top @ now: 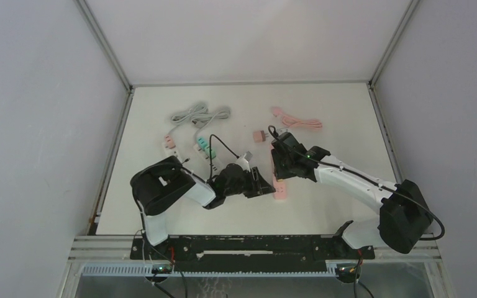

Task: Insert the plug
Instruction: Insert the plug into the socket.

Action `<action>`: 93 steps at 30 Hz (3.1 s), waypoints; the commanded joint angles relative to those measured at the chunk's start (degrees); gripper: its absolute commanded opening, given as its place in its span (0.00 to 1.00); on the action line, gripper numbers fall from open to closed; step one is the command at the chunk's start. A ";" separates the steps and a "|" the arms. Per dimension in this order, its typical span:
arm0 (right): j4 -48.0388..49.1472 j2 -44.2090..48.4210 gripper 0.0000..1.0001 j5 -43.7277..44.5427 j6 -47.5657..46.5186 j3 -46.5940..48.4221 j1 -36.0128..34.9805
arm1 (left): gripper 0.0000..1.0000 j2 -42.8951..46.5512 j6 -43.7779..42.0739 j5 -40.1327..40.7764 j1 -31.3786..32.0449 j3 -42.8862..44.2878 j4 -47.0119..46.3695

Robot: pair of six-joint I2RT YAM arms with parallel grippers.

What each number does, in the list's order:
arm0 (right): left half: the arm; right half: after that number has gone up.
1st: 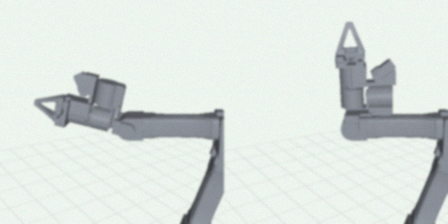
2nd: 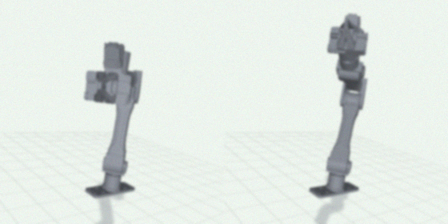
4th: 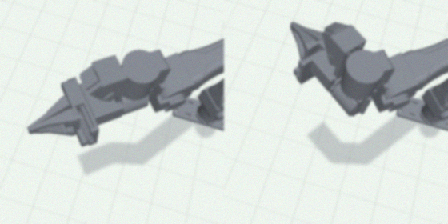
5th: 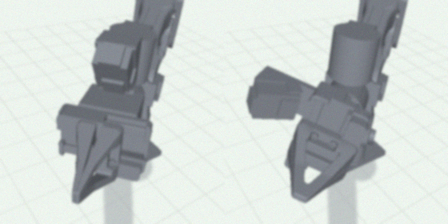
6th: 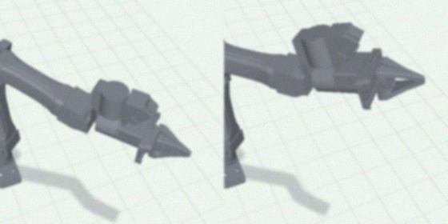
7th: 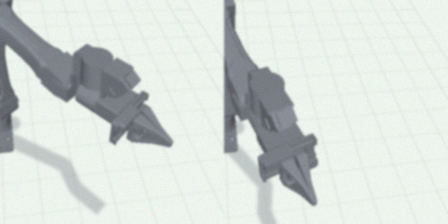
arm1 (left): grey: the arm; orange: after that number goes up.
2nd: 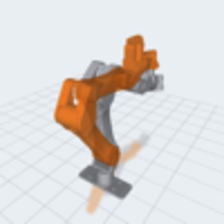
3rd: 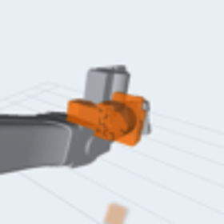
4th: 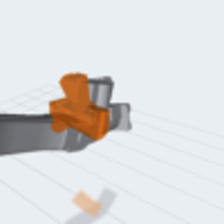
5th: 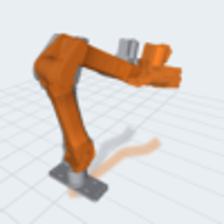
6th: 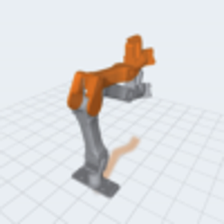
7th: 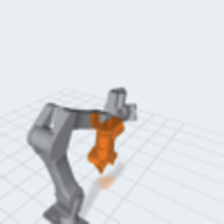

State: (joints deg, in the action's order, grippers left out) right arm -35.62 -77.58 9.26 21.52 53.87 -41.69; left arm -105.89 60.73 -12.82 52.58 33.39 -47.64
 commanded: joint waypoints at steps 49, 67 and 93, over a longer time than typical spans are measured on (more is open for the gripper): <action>-4.11 -11.32 0.00 4.23 6.40 4.85 -2.51 | 0.26 -3.27 4.50 0.28 -0.72 3.62 4.57; -7.91 -17.58 0.00 7.47 9.60 7.03 -3.98 | 0.24 -3.19 4.89 0.69 -0.20 3.62 5.00; -4.53 -21.05 0.00 4.03 9.49 2.08 -6.10 | 0.22 -3.28 5.30 0.94 0.02 3.26 4.95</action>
State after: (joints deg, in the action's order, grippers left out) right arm -37.91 -92.58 19.70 30.55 59.68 -46.22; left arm -108.71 66.63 -13.76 51.96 36.14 -46.98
